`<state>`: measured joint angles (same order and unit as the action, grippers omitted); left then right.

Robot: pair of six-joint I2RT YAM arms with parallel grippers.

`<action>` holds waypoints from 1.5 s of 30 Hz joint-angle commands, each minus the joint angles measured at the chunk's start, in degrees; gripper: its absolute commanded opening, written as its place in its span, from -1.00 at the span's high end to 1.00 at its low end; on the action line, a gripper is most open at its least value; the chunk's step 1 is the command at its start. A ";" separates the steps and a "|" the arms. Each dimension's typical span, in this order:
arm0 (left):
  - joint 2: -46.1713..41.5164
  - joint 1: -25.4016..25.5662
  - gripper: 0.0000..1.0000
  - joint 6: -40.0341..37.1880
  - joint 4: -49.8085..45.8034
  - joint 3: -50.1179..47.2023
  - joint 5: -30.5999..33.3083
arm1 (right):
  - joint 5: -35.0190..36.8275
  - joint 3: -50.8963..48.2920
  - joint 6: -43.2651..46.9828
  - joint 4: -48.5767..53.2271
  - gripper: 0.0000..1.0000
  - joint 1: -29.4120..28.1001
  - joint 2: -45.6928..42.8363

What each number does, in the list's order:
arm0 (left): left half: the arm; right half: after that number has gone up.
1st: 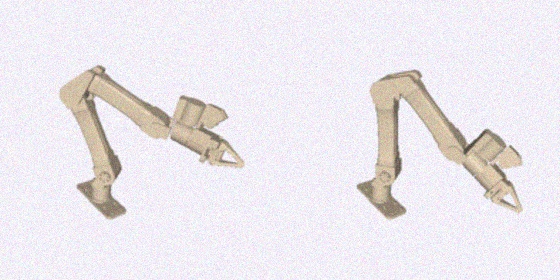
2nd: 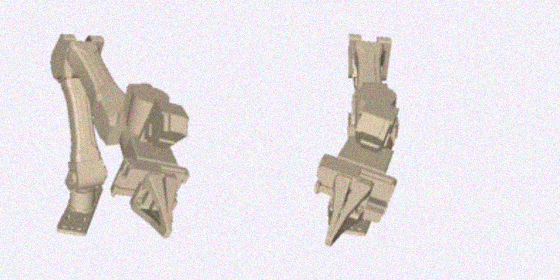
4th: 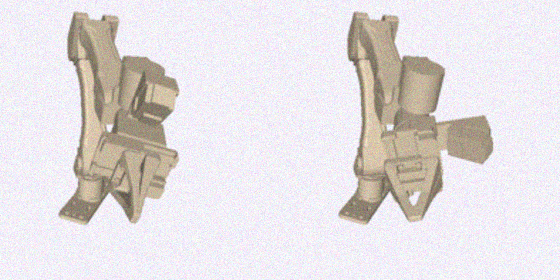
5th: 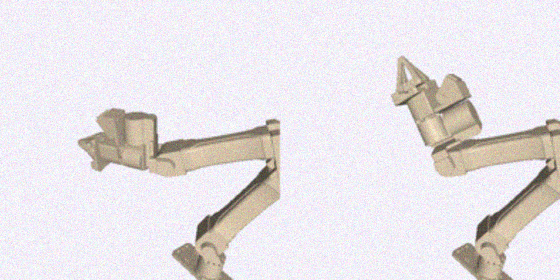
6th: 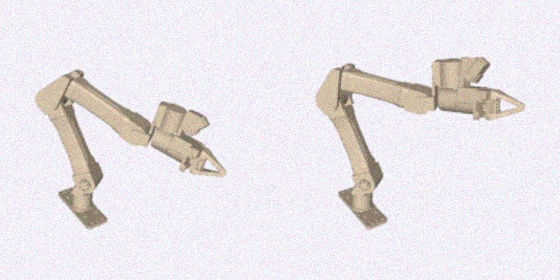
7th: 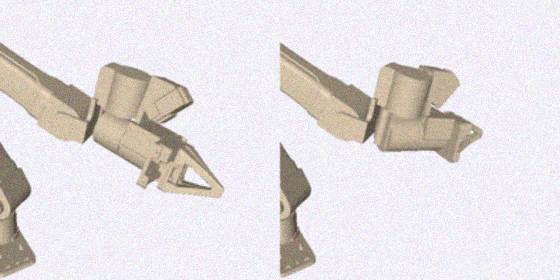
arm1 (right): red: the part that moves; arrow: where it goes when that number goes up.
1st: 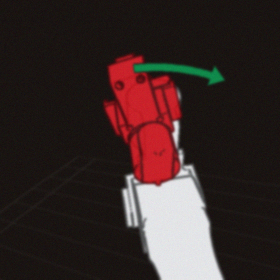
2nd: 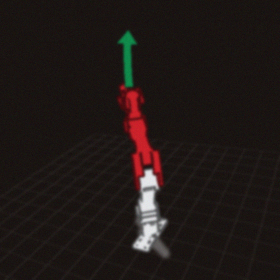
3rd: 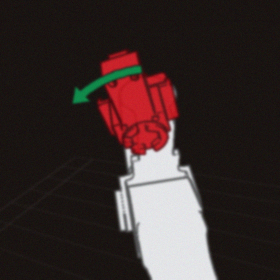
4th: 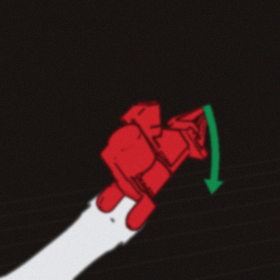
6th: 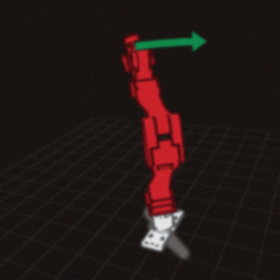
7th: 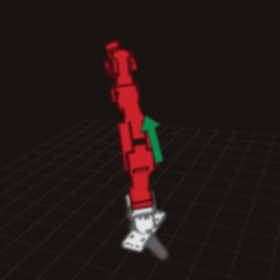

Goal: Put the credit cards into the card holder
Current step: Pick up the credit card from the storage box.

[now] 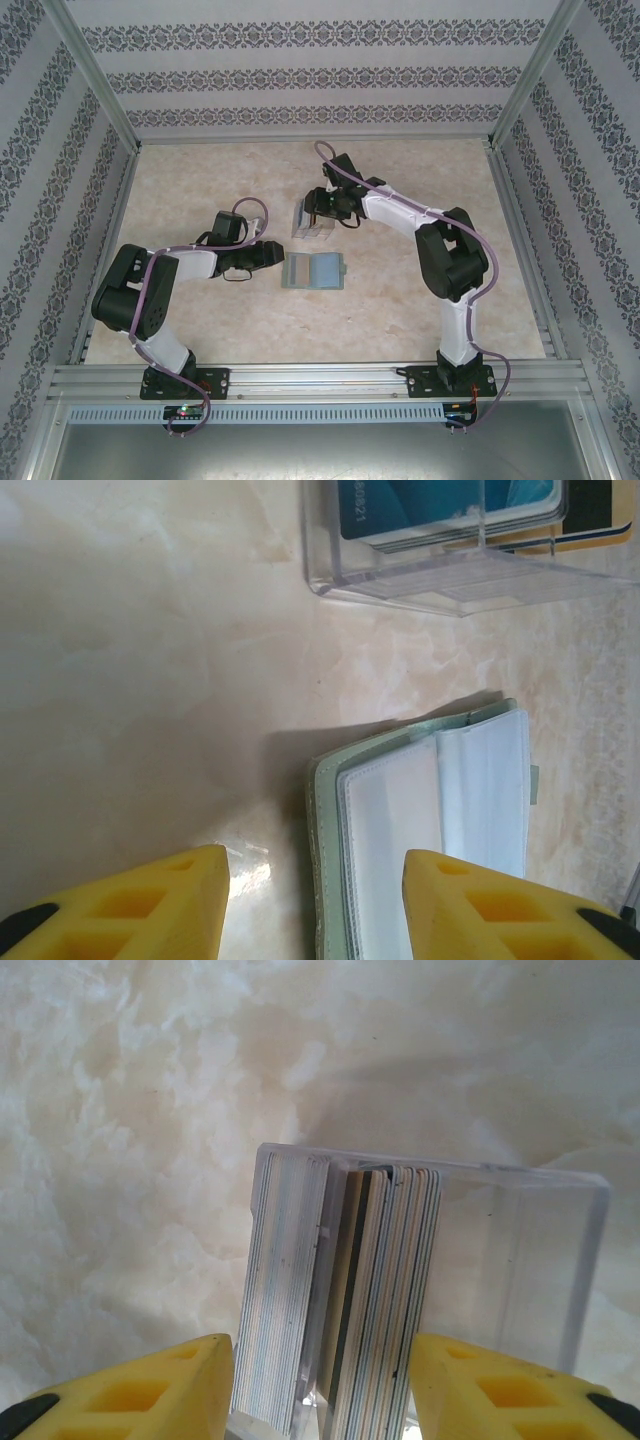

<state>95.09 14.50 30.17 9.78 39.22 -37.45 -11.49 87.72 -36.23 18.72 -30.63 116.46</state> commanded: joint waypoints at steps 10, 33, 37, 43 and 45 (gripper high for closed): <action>-1.13 -0.35 0.02 -1.43 -0.60 -0.60 0.86 | 9.03 3.07 -4.26 9.46 -0.07 -2.05 -1.73; -0.78 -0.39 0.04 -1.18 -0.50 -0.76 2.97 | 4.21 8.49 -11.72 6.22 -0.04 -3.38 5.02; -0.68 -0.35 0.05 -1.00 -0.36 -0.74 2.30 | 0.90 4.86 -10.05 0.22 0.02 -2.86 2.38; 0.28 -0.42 0.05 -0.83 -0.14 -0.38 1.95 | -3.53 1.56 -8.50 -4.66 0.13 -2.64 1.28; 0.53 -0.36 0.05 -0.89 -0.07 -0.40 2.41 | -4.17 0.51 -8.66 -5.52 0.17 -2.39 0.85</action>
<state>95.09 14.50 30.20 9.76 39.00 -35.57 -12.12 89.80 -45.50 17.15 -33.30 119.74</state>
